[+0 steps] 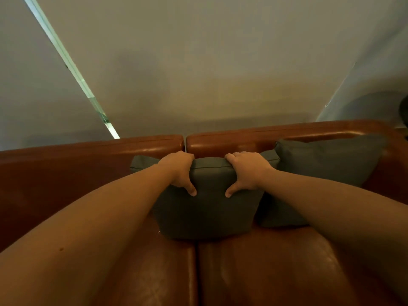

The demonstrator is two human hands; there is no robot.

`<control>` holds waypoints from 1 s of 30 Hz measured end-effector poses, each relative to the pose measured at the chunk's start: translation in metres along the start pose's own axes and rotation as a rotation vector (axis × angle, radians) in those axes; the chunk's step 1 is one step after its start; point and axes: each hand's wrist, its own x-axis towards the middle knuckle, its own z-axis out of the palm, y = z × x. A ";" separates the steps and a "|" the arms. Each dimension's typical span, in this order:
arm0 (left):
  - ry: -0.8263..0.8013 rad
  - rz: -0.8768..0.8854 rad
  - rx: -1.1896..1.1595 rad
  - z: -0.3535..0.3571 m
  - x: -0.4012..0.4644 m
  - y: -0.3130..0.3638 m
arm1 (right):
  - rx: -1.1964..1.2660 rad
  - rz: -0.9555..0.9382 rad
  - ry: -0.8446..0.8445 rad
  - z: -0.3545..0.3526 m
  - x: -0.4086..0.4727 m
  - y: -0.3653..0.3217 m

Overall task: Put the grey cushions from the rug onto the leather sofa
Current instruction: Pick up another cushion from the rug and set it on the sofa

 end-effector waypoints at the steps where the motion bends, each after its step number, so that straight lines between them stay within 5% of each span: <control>1: -0.016 -0.008 -0.014 0.001 0.013 0.000 | 0.012 0.001 -0.018 0.004 0.010 0.009; 5: -0.057 -0.048 -0.094 0.015 0.055 -0.006 | 0.060 -0.003 -0.068 0.024 0.045 0.033; 16: 0.190 -0.066 -0.124 0.016 0.092 -0.032 | 0.060 0.003 -0.018 0.032 0.102 0.062; 22: 0.063 -0.048 -0.128 0.019 0.087 -0.034 | 0.080 -0.029 -0.097 0.029 0.101 0.057; 30: 0.101 -0.099 -0.149 0.016 0.050 -0.032 | 0.051 -0.058 -0.154 0.019 0.085 0.048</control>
